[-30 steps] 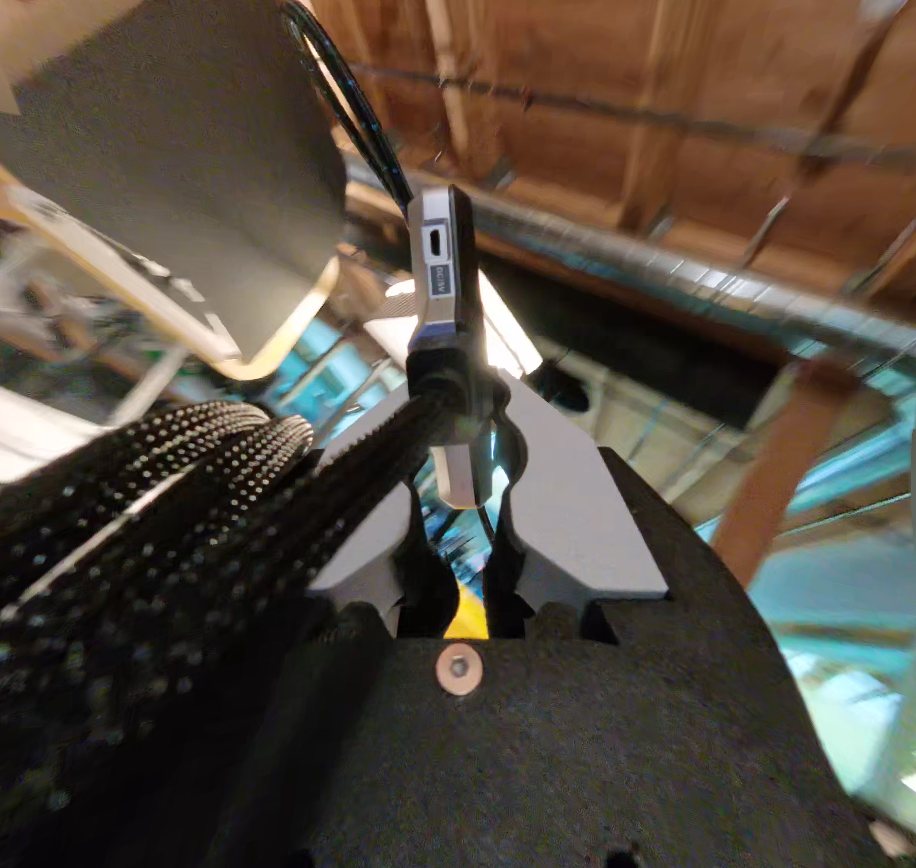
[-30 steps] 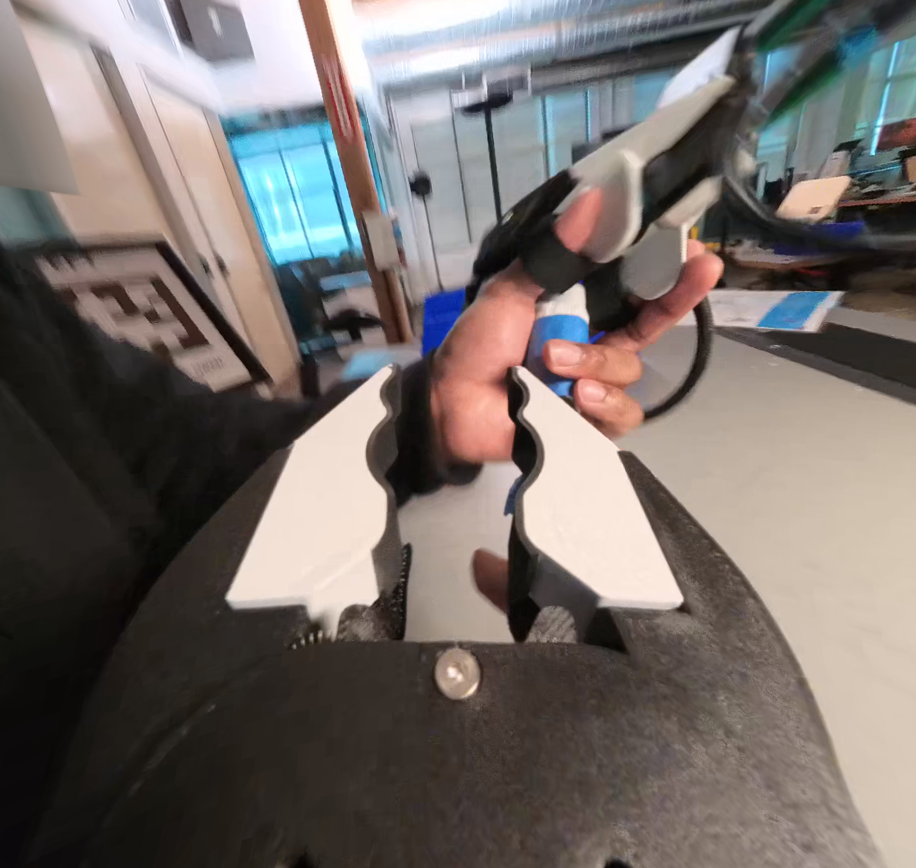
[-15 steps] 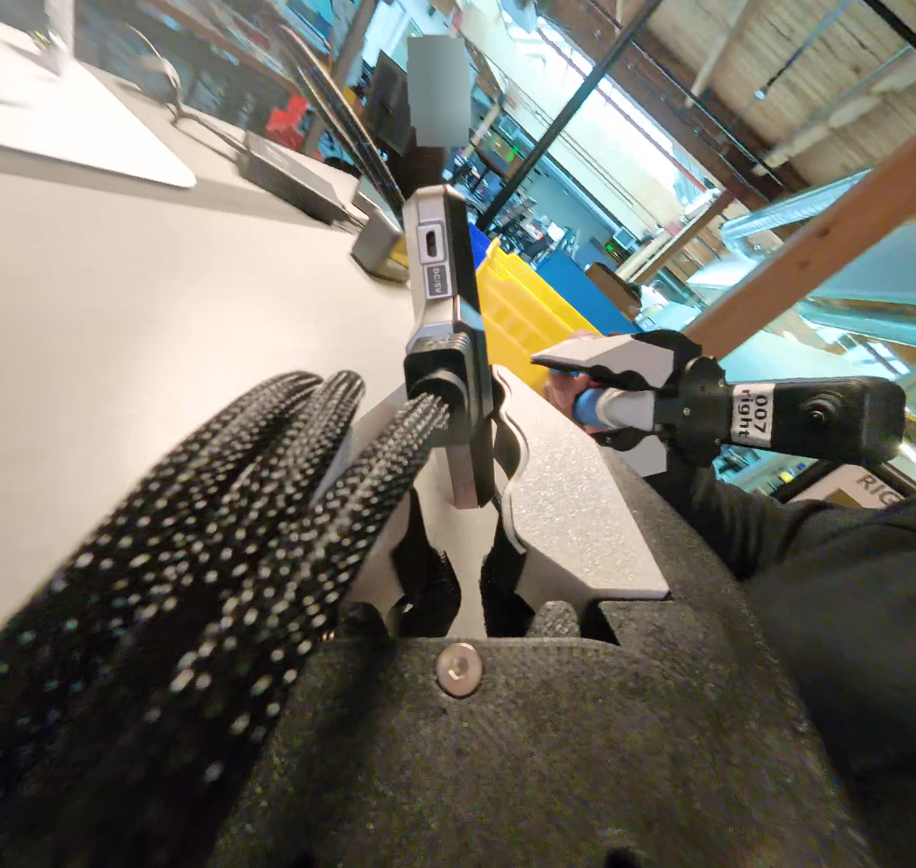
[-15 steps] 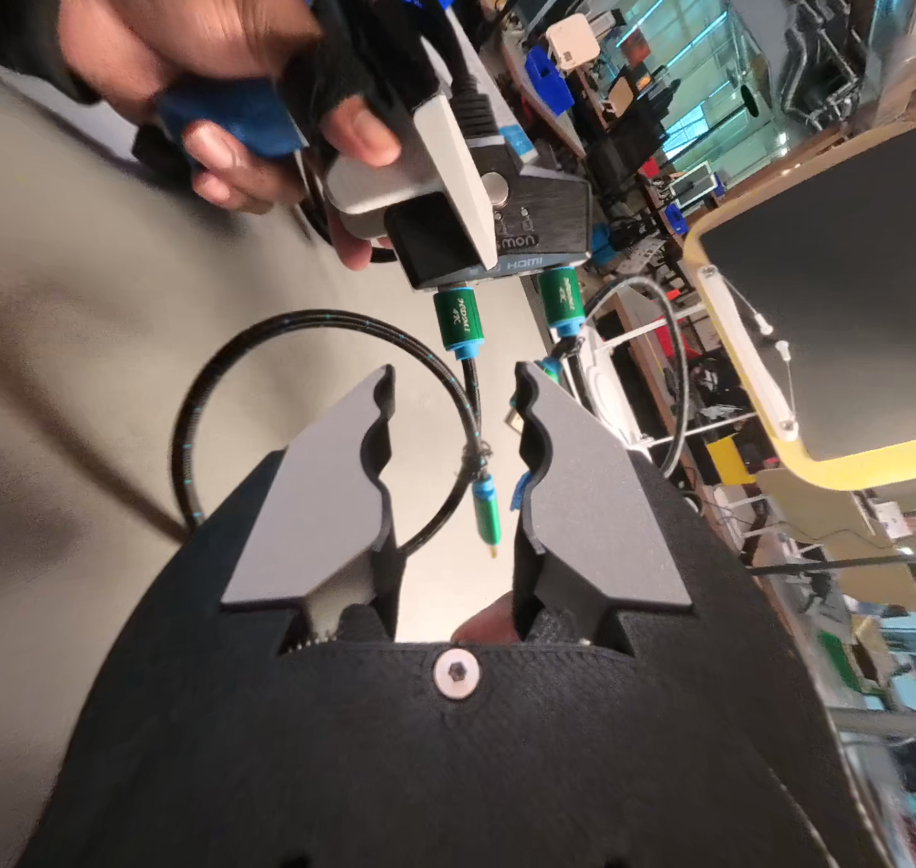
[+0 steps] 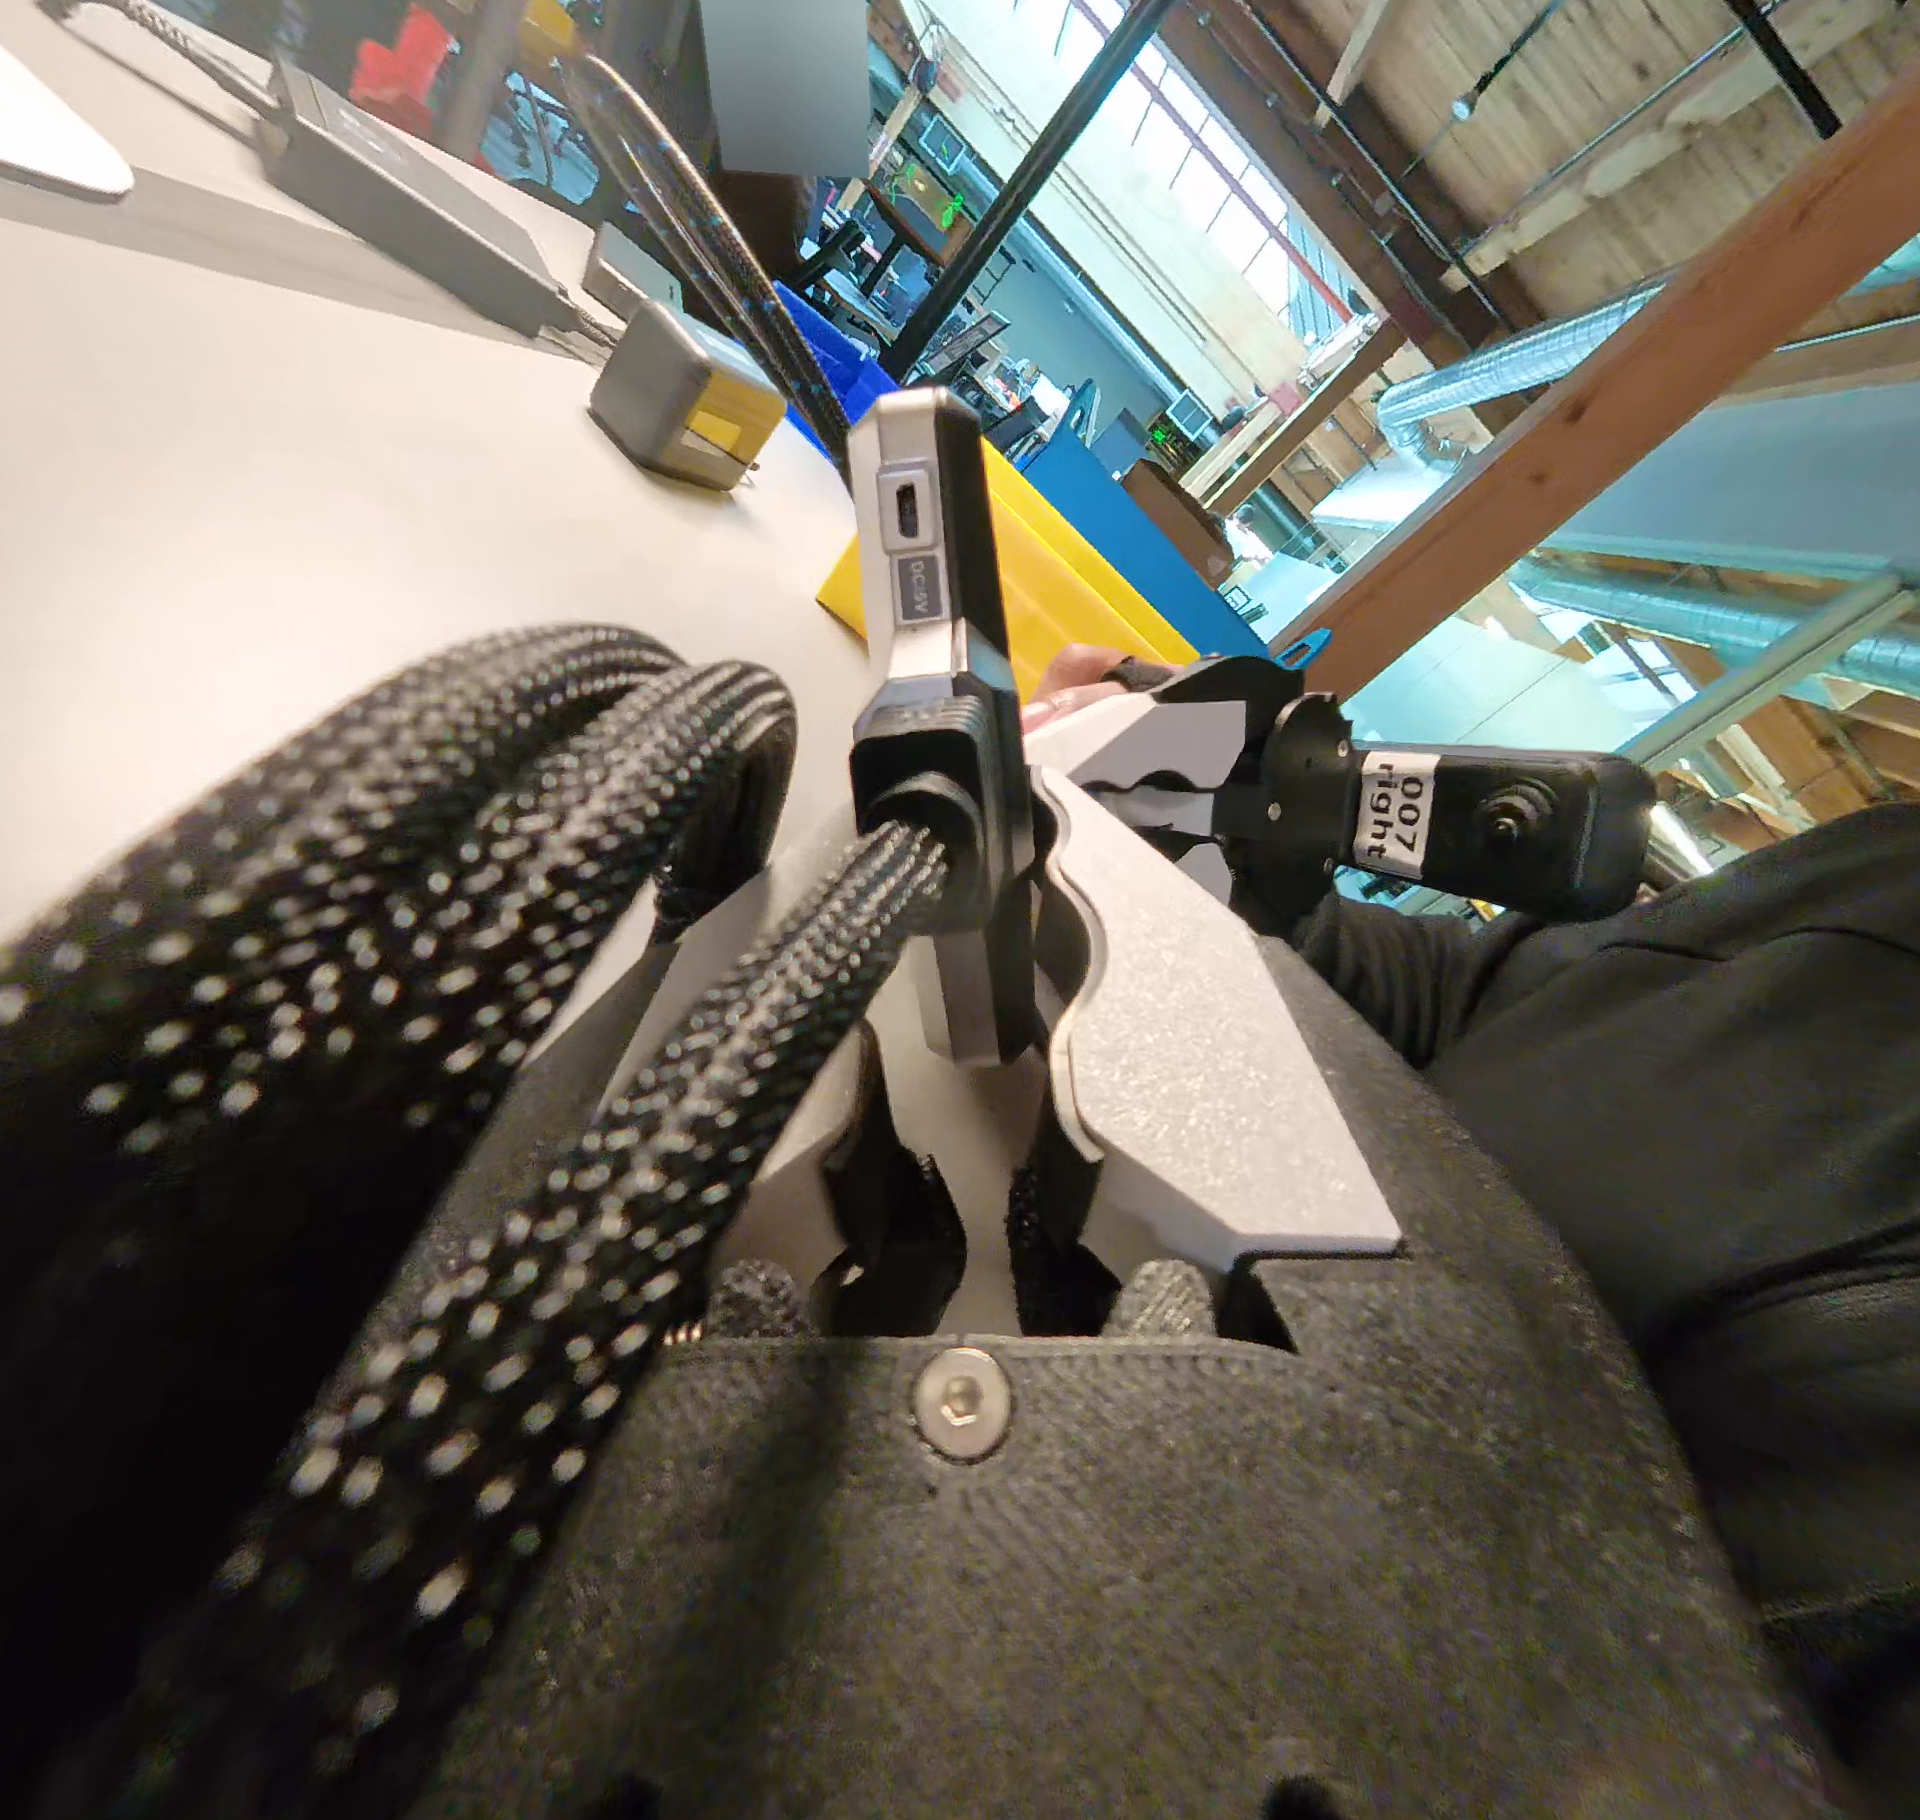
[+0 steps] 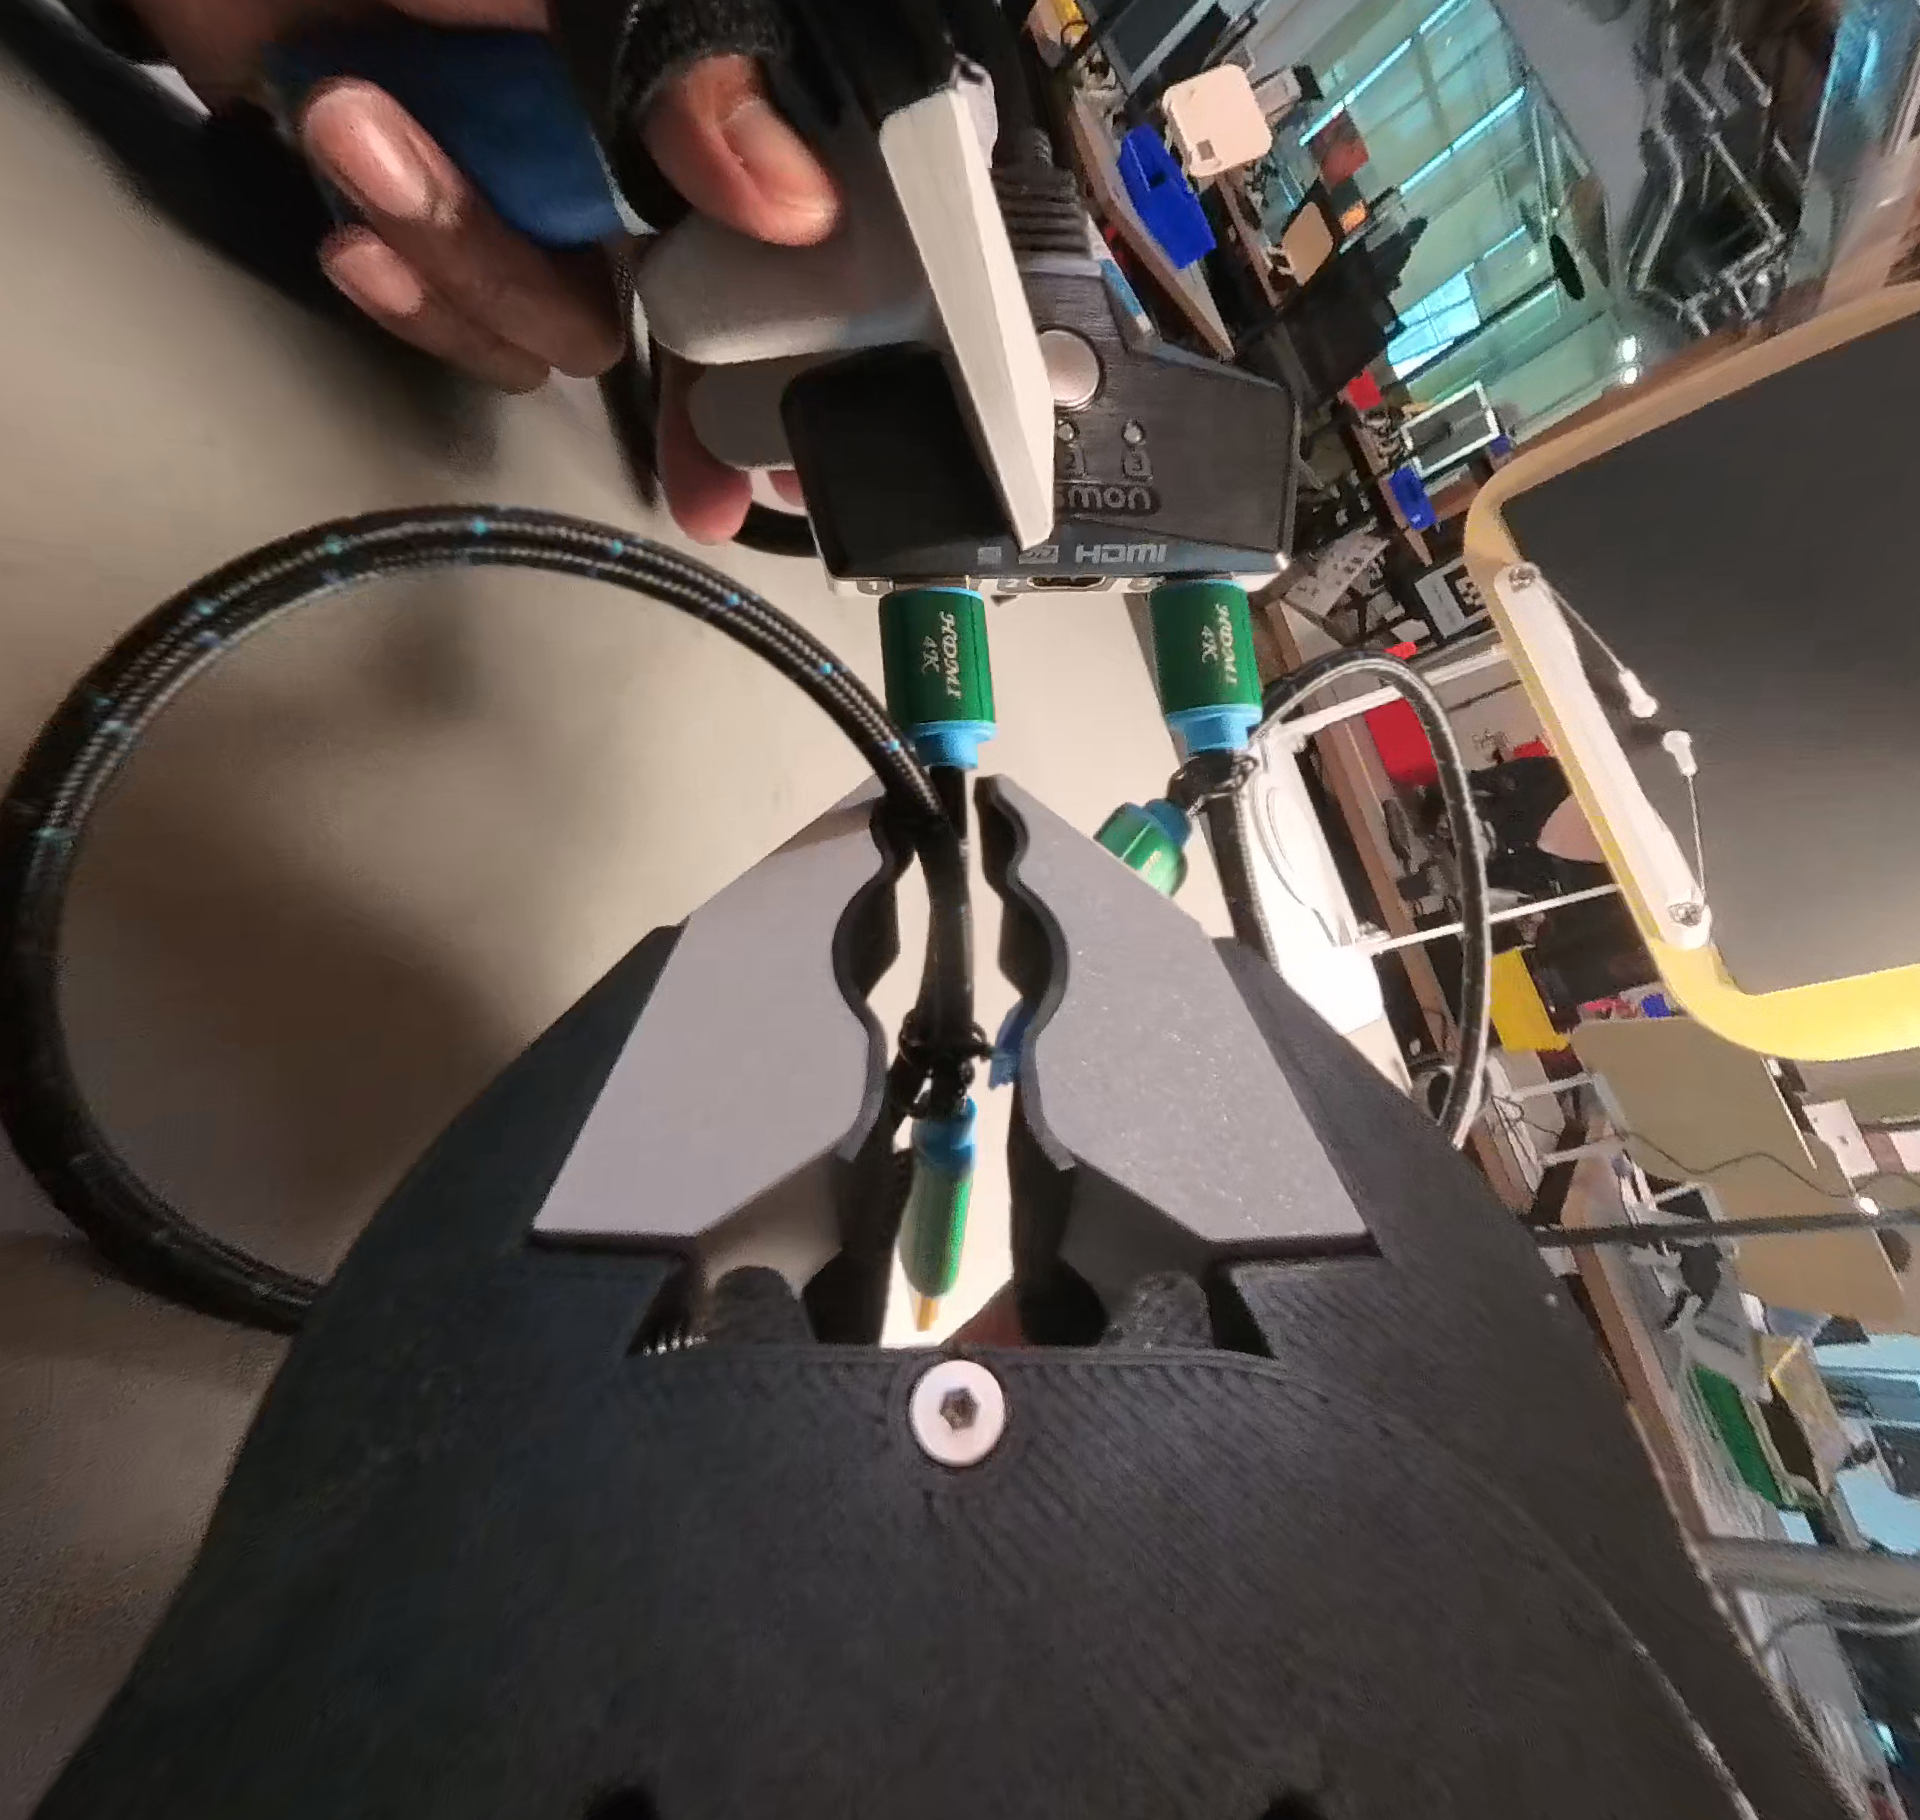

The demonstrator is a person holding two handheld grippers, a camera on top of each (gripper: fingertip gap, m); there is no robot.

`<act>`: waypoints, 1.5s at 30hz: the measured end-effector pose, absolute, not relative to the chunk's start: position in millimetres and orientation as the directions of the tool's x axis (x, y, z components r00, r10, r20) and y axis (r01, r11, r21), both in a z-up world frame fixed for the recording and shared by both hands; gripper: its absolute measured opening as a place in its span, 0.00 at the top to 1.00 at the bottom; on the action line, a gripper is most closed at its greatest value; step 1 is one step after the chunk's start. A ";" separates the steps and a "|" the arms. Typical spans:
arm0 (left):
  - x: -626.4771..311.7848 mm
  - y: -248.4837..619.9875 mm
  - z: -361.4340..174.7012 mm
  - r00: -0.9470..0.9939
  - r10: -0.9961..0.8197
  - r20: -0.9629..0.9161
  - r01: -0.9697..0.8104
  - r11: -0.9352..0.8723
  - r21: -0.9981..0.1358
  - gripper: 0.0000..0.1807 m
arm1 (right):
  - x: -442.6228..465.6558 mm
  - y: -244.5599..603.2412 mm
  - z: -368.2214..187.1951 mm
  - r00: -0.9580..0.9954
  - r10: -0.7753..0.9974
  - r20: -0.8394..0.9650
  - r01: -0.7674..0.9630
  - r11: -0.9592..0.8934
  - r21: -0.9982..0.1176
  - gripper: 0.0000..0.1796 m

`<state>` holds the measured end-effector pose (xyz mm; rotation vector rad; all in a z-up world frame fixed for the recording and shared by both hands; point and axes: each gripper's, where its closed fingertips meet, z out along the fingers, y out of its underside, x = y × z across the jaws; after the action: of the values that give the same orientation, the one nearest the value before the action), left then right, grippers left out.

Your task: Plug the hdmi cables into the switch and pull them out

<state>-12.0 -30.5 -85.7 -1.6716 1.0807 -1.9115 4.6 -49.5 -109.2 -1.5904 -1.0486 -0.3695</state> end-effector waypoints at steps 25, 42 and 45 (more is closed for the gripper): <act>-14.0 -36.0 -87.2 -0.259 -0.664 0.701 -0.254 -0.654 -0.713 0.88 | 10.6 -50.0 -102.3 0.630 0.421 0.652 0.707 0.038 -0.707 0.95; -12.2 -29.9 -87.8 -0.202 -0.693 0.692 -0.206 -0.661 -0.722 0.89 | 9.0 -48.2 -109.2 0.625 0.444 0.642 0.707 0.027 -0.707 0.95; -10.3 -30.2 -90.8 -0.188 -0.698 0.691 -0.222 -0.655 -0.722 0.89 | 17.2 -43.1 -109.8 0.643 0.413 0.645 0.709 -0.002 -0.705 0.94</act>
<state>-10.3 -30.2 -90.8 -1.7328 1.0632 -1.9041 17.2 -43.1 -109.8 -1.6278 -0.9417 -0.2977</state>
